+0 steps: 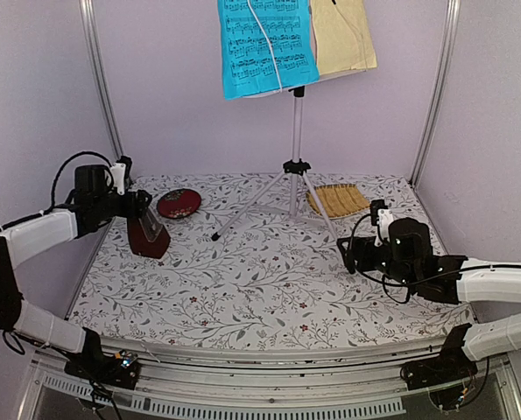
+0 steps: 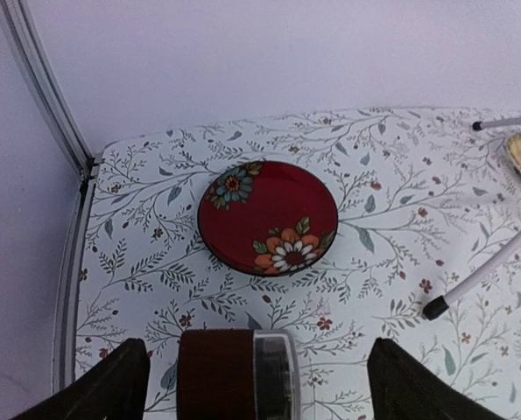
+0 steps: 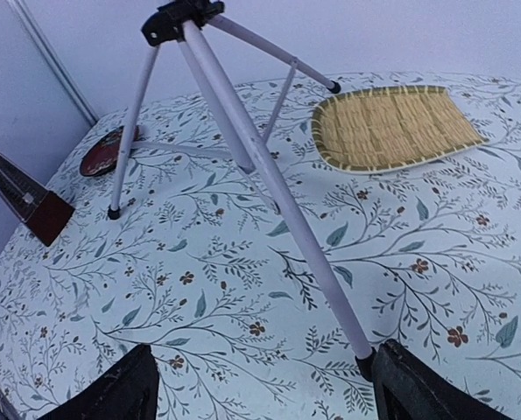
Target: Pack up the instrument practice props
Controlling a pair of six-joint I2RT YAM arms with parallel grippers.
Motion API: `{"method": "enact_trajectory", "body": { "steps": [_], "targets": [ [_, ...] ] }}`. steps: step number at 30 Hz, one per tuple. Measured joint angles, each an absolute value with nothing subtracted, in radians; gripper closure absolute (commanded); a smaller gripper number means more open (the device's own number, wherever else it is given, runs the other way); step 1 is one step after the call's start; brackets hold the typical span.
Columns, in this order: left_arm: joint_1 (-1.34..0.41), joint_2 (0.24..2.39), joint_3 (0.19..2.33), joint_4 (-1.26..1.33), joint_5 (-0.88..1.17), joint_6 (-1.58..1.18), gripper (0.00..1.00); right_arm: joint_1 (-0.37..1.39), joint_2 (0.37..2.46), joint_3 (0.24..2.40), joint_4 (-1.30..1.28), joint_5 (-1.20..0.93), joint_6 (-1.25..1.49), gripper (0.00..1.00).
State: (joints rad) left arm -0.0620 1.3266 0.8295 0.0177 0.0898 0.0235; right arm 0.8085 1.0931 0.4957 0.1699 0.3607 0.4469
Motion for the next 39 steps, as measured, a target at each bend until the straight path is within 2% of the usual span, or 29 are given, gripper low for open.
{"method": "enact_trajectory", "body": {
  "steps": [6, 10, 18, 25, 34, 39],
  "targets": [
    [-0.072, 1.153, 0.852, 0.014, 0.107, -0.103, 0.03, 0.697, 1.161, 0.694, 0.114, 0.151, 0.372, 0.10],
    [-0.073, 1.053, 0.926, 0.019, 0.207, -0.226, 0.02, 0.627, 1.265, 0.846, 0.091, 0.035, 0.325, 0.12],
    [-0.094, 1.053, 1.078, -0.141, 0.442, -0.310, 0.02, 0.529, 1.541, 1.052, 0.032, -0.152, 0.268, 0.20],
    [-0.096, 1.039, 1.101, -0.325, 0.447, -0.225, 0.02, 0.530, 1.698, 1.188, -0.022, -0.202, 0.159, 0.35],
    [-0.096, 1.039, 1.050, -0.352, 0.366, -0.149, 0.02, 0.530, 1.779, 1.283, -0.056, -0.227, 0.004, 0.55],
    [-0.096, 1.038, 1.024, -0.354, 0.314, -0.123, 0.02, 0.524, 1.792, 1.301, -0.058, -0.267, -0.052, 0.76]
  ]
}}
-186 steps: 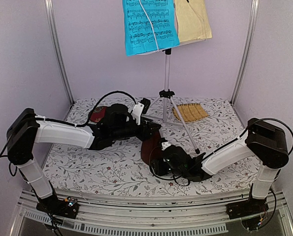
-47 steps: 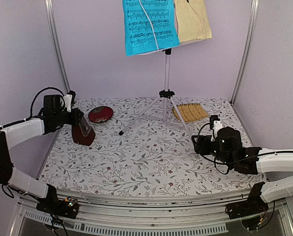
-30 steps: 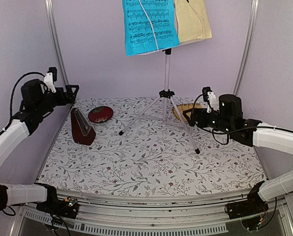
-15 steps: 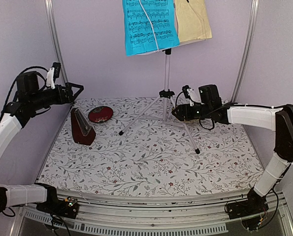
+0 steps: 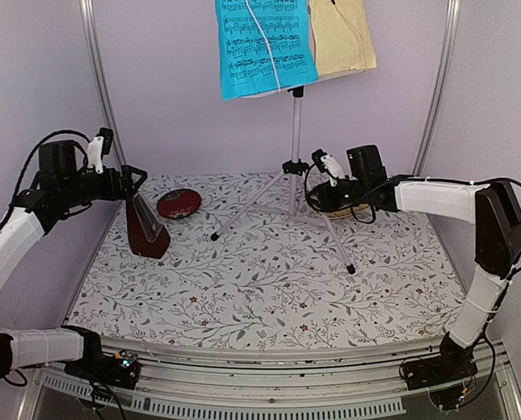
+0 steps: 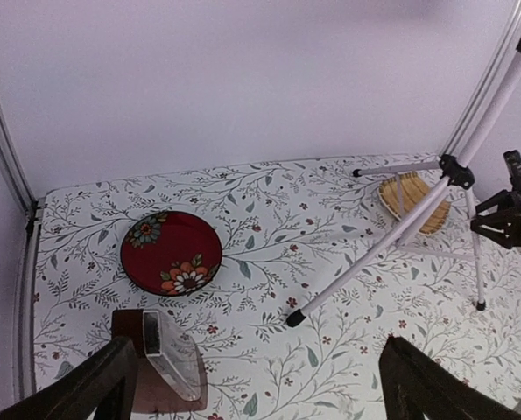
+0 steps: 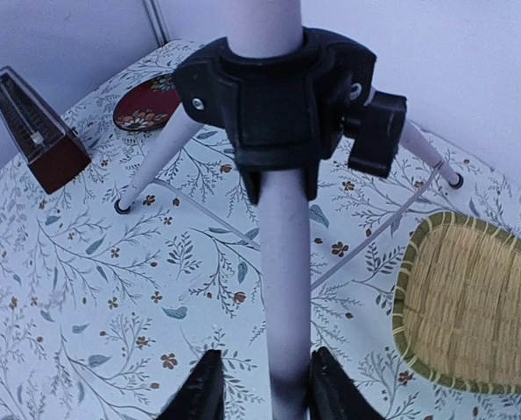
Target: Pack up the instrument practice props
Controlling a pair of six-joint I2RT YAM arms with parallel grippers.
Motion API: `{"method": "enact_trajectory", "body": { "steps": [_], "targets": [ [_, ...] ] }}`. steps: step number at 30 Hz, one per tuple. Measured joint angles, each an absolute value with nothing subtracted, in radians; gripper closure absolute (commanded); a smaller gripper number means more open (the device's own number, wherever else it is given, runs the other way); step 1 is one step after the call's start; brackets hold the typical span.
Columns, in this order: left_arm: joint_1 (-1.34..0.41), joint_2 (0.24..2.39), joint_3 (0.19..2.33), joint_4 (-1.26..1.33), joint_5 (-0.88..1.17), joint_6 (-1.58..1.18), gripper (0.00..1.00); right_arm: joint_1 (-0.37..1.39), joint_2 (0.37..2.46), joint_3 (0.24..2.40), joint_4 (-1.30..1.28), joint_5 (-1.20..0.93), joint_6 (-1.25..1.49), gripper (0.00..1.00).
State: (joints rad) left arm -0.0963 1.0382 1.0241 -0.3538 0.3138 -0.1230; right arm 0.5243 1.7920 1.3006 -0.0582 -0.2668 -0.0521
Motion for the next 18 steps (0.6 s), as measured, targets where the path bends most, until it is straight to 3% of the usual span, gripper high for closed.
{"method": "enact_trajectory", "body": {
  "steps": [3, 7, 18],
  "targets": [
    [-0.096, 1.024, 0.999, -0.343, 0.279, -0.109, 0.02, 0.516, 1.795, 1.301, -0.057, -0.282, -0.070, 0.88],
    [-0.096, 0.994, 0.964, -0.335, 0.251, -0.098, 0.02, 0.527, 1.795, 1.301, -0.059, -0.293, -0.072, 0.96],
    [-0.096, 0.978, 0.953, -0.326, 0.214, -0.096, 0.02, 0.670, 1.735, 1.218, -0.007, -0.171, 0.055, 0.99]
  ]
}}
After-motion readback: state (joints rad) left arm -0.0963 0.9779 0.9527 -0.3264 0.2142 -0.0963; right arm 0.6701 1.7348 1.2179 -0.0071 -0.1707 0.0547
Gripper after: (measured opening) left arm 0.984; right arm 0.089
